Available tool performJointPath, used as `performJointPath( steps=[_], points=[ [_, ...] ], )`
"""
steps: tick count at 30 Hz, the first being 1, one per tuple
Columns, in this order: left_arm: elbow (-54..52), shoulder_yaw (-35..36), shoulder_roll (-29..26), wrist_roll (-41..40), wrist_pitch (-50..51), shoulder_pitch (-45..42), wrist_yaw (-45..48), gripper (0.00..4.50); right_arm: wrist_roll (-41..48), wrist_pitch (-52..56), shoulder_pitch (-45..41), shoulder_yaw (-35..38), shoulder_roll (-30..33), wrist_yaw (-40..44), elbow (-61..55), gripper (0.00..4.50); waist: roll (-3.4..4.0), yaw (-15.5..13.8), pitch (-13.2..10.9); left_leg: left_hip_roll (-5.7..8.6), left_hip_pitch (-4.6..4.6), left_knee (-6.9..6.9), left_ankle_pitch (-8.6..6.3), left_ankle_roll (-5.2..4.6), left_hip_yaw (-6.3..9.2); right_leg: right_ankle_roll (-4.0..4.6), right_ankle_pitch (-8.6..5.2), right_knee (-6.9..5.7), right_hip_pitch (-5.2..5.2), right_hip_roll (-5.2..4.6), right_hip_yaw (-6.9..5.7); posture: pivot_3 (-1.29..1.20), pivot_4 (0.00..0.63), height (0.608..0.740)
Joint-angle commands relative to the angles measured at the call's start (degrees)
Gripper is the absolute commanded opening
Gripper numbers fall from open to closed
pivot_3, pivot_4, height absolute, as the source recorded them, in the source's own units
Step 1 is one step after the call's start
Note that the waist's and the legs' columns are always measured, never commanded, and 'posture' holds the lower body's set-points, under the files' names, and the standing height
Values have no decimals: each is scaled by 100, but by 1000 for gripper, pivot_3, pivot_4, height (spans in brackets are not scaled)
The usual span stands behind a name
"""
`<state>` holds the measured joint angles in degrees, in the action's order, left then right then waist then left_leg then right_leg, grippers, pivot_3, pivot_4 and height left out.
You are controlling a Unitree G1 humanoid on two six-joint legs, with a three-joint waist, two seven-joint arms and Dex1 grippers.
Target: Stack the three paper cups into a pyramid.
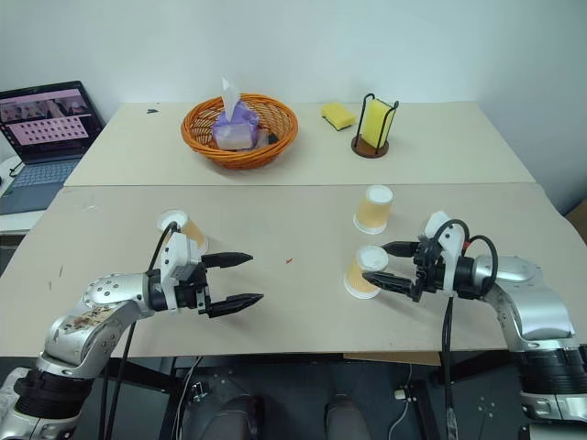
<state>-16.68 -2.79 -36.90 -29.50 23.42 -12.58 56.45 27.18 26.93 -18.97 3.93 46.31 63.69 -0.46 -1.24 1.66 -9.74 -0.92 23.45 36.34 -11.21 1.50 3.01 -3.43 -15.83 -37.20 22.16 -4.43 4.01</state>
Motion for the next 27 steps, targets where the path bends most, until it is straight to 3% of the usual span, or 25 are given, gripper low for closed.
performJointPath(
  steps=[1, 12, 15, 18, 27],
  points=[
    [-247, 94, -60, -22, 22, 78, -30, 4415, 101, -67, -241, 49, -71, 107, -116, 4500, 0, 0, 0, 0, 2, 0, 0, 0, 0, 0, 0, 0, 1, 0, 0, 0, 150, 740],
    [-366, 202, -134, 8, 70, 210, -132, 4415, 13, -52, -459, -74, -172, 176, -1, 4500, 0, -6, 0, 0, 1, 0, 0, 0, 1, 0, 0, -1, 1, -1, 0, 0, 150, 740],
    [-377, 226, -161, 0, 89, 215, -160, 4500, -49, -82, -487, -130, -202, 179, 69, 3879, 0, -6, 0, 0, 0, 0, 0, 0, 1, 1, 0, -1, 1, -1, 0, 0, 150, 740],
    [-403, 255, -187, -17, 116, 214, -177, 4500, -91, -112, -524, -145, -249, 175, 105, 2891, 0, 6, 0, 0, -1, 0, 0, 0, 0, 1, 0, -2, 1, 0, 0, 0, 150, 740],
    [-519, 350, -215, -56, 227, 358, -278, 4500, -111, -156, -1008, -253, -499, 114, 51, 2777, 0, 52, 0, -1, -3, 0, 0, 0, 1, 1, 1, -4, 1, 0, 0, 0, 150, 740]
  ],
)
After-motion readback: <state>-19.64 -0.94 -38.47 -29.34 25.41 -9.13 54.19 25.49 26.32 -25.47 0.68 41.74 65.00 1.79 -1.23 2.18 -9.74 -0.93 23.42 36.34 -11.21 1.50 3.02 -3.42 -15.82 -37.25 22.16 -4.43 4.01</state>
